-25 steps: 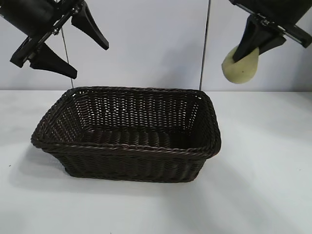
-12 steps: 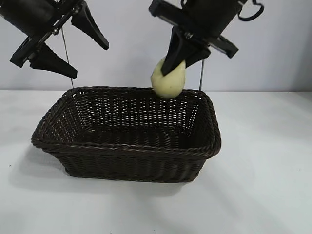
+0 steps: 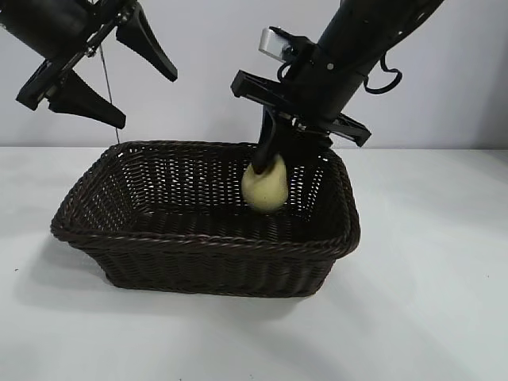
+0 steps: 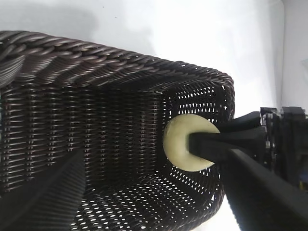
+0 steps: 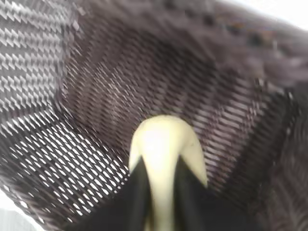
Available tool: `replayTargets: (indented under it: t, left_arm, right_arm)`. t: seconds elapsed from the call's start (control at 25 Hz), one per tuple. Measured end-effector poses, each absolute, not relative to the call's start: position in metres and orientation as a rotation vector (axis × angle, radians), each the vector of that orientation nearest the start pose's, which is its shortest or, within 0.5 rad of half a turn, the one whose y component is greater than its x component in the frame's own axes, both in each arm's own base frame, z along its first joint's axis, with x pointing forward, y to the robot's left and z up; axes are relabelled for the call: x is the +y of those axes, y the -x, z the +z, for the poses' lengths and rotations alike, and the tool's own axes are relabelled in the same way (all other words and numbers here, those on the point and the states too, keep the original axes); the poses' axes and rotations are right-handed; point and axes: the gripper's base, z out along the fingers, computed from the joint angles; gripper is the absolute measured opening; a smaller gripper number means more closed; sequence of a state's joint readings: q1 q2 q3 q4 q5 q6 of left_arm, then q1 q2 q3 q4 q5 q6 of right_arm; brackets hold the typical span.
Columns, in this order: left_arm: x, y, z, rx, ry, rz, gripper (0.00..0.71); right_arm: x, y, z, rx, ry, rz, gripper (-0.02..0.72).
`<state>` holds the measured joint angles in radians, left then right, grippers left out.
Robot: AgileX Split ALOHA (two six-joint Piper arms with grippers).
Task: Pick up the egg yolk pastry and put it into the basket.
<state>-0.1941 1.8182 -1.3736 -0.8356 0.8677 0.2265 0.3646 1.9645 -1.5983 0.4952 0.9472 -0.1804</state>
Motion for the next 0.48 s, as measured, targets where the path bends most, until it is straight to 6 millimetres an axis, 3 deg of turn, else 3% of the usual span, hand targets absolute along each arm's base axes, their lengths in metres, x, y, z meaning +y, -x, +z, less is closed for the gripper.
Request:
replayTargets:
  t: [0.12,0.48]
  left_arm:
    - [-0.125,-0.371,0.256,2.634,0.036,-0.991,0.571]
    - [-0.125,-0.371,0.256,2.634,0.036,-0.991,0.571]
  right_arm:
    - [0.176,-0.38,0.259,2.72,0.439,0.68,0.529]
    - [0.106,-0.387,0.278,2.768,0.26,0.746,0.529]
